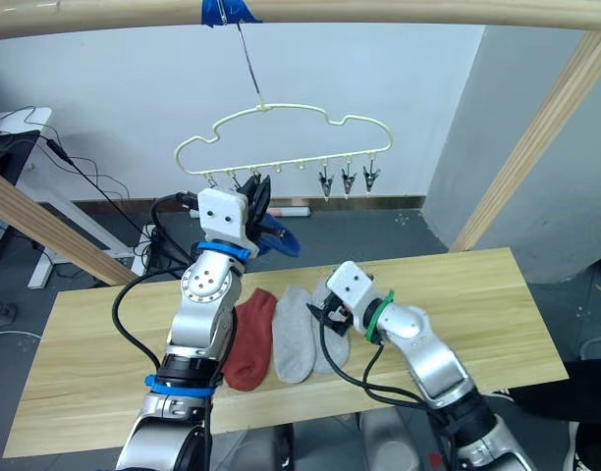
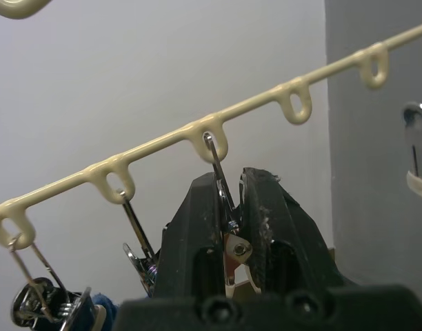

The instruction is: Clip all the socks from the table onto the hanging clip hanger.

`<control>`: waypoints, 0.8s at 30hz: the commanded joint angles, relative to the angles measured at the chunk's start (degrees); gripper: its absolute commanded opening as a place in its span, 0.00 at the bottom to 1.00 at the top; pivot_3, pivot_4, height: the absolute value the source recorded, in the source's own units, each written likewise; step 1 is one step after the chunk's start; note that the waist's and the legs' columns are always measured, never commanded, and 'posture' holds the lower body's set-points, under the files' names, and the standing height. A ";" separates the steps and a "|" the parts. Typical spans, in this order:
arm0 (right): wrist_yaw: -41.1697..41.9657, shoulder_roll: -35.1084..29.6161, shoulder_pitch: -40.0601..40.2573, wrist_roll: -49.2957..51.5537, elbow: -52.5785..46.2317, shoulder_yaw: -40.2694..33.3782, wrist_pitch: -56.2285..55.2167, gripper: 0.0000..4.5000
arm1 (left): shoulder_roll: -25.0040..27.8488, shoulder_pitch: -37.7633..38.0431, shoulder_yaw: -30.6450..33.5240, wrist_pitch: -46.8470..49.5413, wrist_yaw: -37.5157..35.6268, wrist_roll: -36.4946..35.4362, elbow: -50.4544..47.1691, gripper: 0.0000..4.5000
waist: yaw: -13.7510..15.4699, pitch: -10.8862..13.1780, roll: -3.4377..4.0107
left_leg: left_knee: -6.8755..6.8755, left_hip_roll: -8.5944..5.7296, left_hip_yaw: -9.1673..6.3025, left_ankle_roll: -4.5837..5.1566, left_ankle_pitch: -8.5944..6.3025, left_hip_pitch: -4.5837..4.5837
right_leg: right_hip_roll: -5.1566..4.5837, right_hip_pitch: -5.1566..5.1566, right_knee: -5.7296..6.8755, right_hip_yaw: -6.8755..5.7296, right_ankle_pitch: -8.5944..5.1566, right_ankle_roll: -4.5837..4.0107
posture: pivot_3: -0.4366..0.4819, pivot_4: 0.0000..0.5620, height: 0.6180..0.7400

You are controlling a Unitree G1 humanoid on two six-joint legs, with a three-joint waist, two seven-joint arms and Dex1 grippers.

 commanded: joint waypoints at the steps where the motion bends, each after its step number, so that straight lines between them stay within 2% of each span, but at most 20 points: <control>1: -4.60 2.87 -1.91 -2.64 6.13 -0.55 -3.98 1.00 | 1.02 0.52 -0.09 1.11 -2.05 -1.24 -4.02 0.04 | 0.07 0.00 0.00 | 0.00 0.00 0.00 0.00 0.00 0.00 | 0.00 0.00 0.00 0.00 0.00 0.00 | 0.25 0.44 1.00; 10: -9.75 9.41 -5.08 -4.72 24.65 -1.20 -10.16 1.00 | 2.65 1.50 0.04 4.28 -5.14 -2.63 -6.22 0.04 | 0.18 0.00 0.01 | -0.03 0.01 0.00 0.00 0.00 0.00 | 0.00 0.00 -0.01 -0.01 0.01 -0.01 | 0.28 0.45 1.00; 15: -10.06 10.12 -4.57 -4.69 28.73 -2.79 -11.20 1.00 | 3.47 1.93 0.46 5.47 -6.00 -2.97 -7.14 0.04 | 0.32 0.00 0.01 | -0.03 0.01 -0.02 0.00 0.00 0.02 | -0.01 0.01 0.01 -0.02 0.01 -0.01 | 0.29 0.45 1.00; 24: -9.72 10.65 -3.51 -4.87 28.54 -3.20 -11.74 0.33 | 4.79 2.51 1.95 7.73 -7.45 -5.11 -8.40 0.04 | 0.43 0.00 0.01 | 0.01 0.01 -0.01 0.00 0.00 0.06 | 0.00 0.02 0.06 0.00 0.00 0.00 | 0.30 0.45 1.00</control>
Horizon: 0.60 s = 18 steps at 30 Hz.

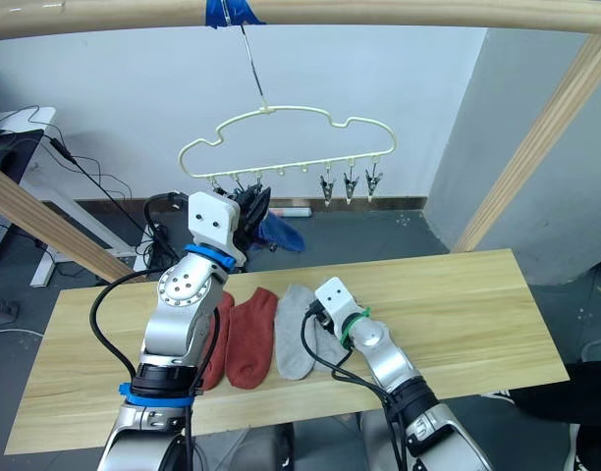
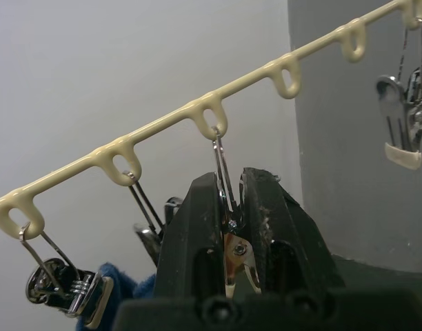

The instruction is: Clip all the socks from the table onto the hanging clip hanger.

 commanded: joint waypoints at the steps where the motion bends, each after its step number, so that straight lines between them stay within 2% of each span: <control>1: -0.30 0.01 1.35 -0.43 0.18 -0.89 0.46 0.25 | 0.88 0.14 1.20 0.52 -0.91 -1.50 -2.92 0.04 | 0.07 0.00 0.00 | -0.01 0.00 0.00 0.00 0.00 0.00 | 0.00 0.00 0.00 -0.01 0.00 0.00 | 0.30 0.45 1.00; 2: -0.06 0.04 1.49 -0.36 -0.18 -0.82 0.45 0.19 | 1.07 0.15 1.33 0.70 -1.08 -1.65 -3.00 0.04 | 0.12 0.00 0.00 | -0.01 0.00 -0.01 0.00 0.00 0.00 | 0.00 0.00 0.00 -0.01 0.00 0.00 | 0.30 0.46 1.00; 4: 0.68 0.01 2.05 -0.18 -1.66 -0.56 0.35 0.01 | 1.46 0.30 1.62 0.96 -1.36 -1.85 -3.15 0.04 | 0.27 0.00 0.00 | -0.02 0.00 0.00 0.00 0.00 0.00 | 0.00 0.00 -0.01 -0.01 0.00 0.00 | 0.30 0.46 1.00; 15: 2.60 -3.13 4.75 -2.50 -9.48 1.22 0.82 0.00 | 1.95 1.24 2.08 1.31 -1.47 -1.88 -3.66 0.04 | 1.17 0.00 0.00 | -0.04 0.01 0.01 -0.01 -0.01 -0.01 | 0.00 -0.01 -0.04 0.00 -0.08 0.12 | 0.30 0.46 1.00; 18: 3.84 -6.38 5.35 -4.04 -16.43 0.86 1.64 0.00 | 1.99 0.98 1.97 1.95 -2.15 -2.48 -3.85 0.04 | 1.26 0.01 0.01 | -0.03 0.01 0.01 -0.01 0.00 -0.03 | 0.00 -0.02 -0.04 0.00 -0.09 0.15 | 0.30 0.47 1.00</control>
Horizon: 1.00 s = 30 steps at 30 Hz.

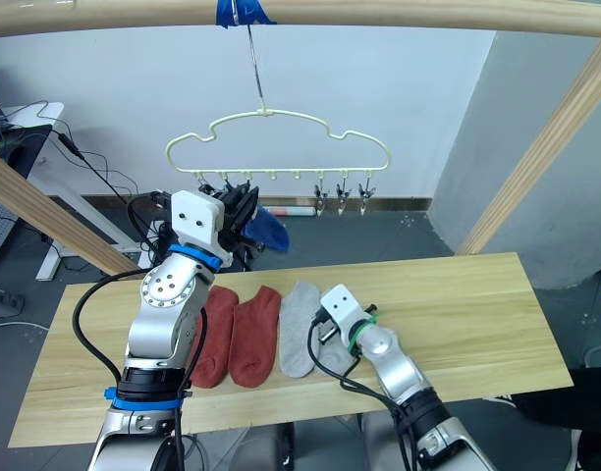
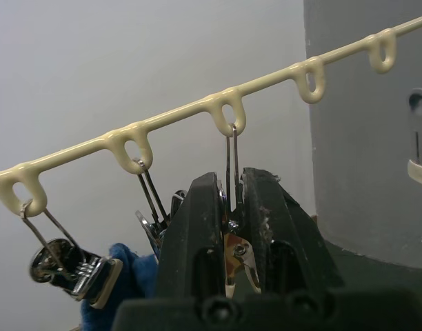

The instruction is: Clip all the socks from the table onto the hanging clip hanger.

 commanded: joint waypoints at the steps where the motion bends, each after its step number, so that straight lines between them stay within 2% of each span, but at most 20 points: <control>1: 2.29 -3.93 0.65 -2.21 -10.75 -0.09 -0.02 0.00 | 0.22 -0.01 0.13 1.20 -1.29 -1.94 -2.35 0.04 | 0.06 0.01 0.01 | 0.00 0.00 0.00 0.00 0.00 -0.01 | 0.00 -0.01 0.00 0.00 0.00 0.00 | 0.30 0.47 1.00; 4: 5.35 -7.04 0.00 -2.92 -16.27 0.76 -0.18 0.00 | 0.52 -0.23 0.18 2.22 -2.54 -3.28 -2.79 0.04 | 0.02 0.01 0.00 | 0.00 -0.01 0.01 0.00 0.00 -0.02 | 0.00 0.00 -0.04 0.01 -0.06 0.11 | 0.30 0.48 1.00; 8: 12.78 -10.90 -6.97 -2.67 -20.37 2.15 -3.29 0.00 | 0.66 -1.54 0.33 4.40 -4.90 -6.19 -3.45 0.04 | -0.23 0.10 0.00 | -0.02 0.06 0.00 0.00 0.00 0.01 | 0.07 -0.01 -0.04 0.00 -0.07 0.12 | 0.28 0.50 1.00; 12: 17.81 -10.23 -15.61 -1.41 -16.06 2.75 -5.20 0.00 | 0.87 -2.89 0.80 6.88 -6.98 -9.25 -3.61 0.04 | -0.28 0.17 0.00 | 0.02 0.07 0.00 0.00 0.00 0.01 | 0.10 0.00 -0.04 0.02 -0.07 0.13 | 0.27 0.51 1.00; 16: 19.45 -8.16 -20.41 -1.07 -10.40 3.00 -7.47 0.00 | 1.20 -3.14 0.89 8.82 -8.29 -11.29 -4.32 0.04 | -0.19 0.17 0.00 | -0.05 0.09 -0.02 0.01 -0.01 -0.01 | 0.10 0.00 -0.08 -0.02 0.06 -0.10 | 0.27 0.51 1.00; 21: 20.54 -5.78 -22.97 -1.29 -6.07 3.37 -9.43 0.00 | 1.25 -2.87 1.22 11.49 -8.75 -13.56 -5.96 0.04 | -0.08 0.19 0.03 | -0.07 0.05 -0.01 -0.05 -0.06 -0.12 | -0.02 -0.03 -0.25 -0.04 0.10 -0.17 | 0.27 0.50 1.00; 30: 18.94 -4.25 -23.66 -1.99 -4.04 2.37 -10.30 0.00 | 2.16 -2.62 2.19 14.38 -8.99 -16.19 -7.43 0.04 | -0.15 0.20 0.05 | -0.07 0.05 -0.01 -0.09 -0.09 -0.10 | -0.02 -0.04 -0.24 -0.05 0.10 -0.17 | 0.26 0.51 1.00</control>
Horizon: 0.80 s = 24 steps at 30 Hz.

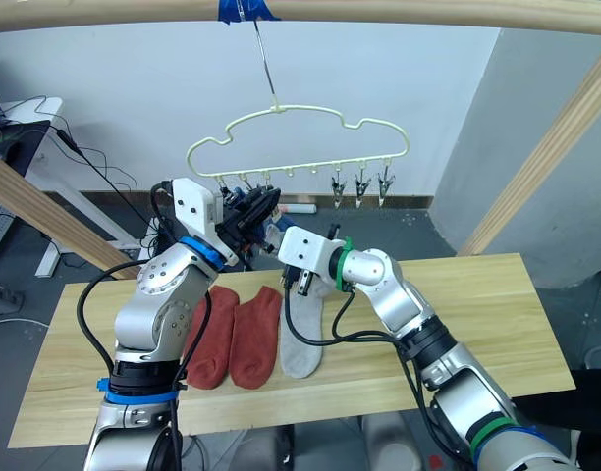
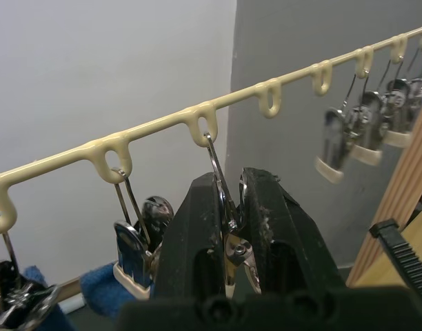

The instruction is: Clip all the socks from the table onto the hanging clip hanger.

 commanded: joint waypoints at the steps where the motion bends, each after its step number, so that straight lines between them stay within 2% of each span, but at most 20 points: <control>1: -1.28 0.89 -0.93 0.03 -0.77 -1.16 -2.04 0.00 | 0.96 -0.06 1.38 0.34 -0.39 -1.47 -3.12 0.04 | -0.02 0.00 0.00 | 0.00 0.00 0.00 0.00 0.00 0.00 | 0.00 0.00 0.00 0.00 0.00 0.00 | 0.26 0.51 1.00; 24: -3.50 3.56 -2.24 1.92 -1.44 -4.55 -2.12 0.00 | 1.04 1.91 1.29 1.00 -0.64 -2.06 -3.75 0.04 | -0.09 0.01 0.01 | -0.03 0.01 0.00 0.00 0.00 0.00 | 0.01 -0.01 -0.03 0.00 0.00 0.00 | 0.26 0.51 1.00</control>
